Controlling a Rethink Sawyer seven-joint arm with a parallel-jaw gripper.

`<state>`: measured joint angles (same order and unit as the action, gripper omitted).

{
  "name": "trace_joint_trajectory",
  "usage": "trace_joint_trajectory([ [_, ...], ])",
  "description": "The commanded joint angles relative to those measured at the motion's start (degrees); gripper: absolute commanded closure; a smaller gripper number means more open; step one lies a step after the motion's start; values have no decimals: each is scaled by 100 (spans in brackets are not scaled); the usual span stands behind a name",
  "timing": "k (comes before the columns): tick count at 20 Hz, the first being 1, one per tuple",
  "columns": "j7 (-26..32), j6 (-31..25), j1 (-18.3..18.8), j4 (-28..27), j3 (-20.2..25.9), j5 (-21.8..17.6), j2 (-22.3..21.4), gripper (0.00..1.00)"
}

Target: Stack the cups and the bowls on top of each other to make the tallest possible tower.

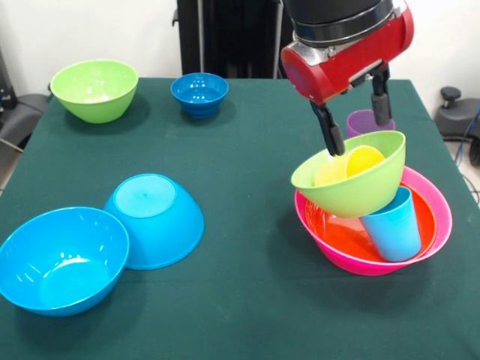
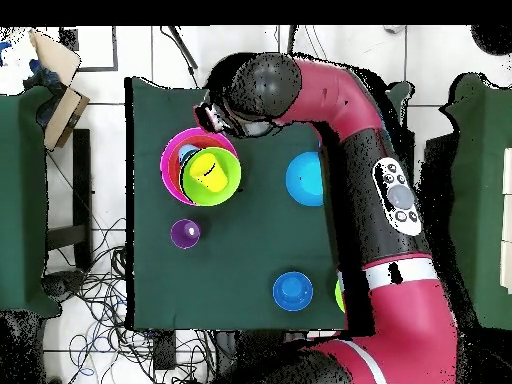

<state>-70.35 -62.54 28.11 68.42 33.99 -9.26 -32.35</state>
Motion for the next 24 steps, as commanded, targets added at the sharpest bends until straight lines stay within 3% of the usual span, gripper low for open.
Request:
trace_joint_trajectory([
  [1, 283, -1052, -10, 139, -504, -635, -23, 0],
  [9, 443, -755, 357, 1088, -508, -771, -562, 0],
  [12, 131, -359, 420, 1497, -514, -708, -702, 0],
  [18, -1107, 879, 270, 2120, -851, -730, -811, 0],
  [24, -1929, 2423, 62, 2602, -1506, -936, -902, 0],
])
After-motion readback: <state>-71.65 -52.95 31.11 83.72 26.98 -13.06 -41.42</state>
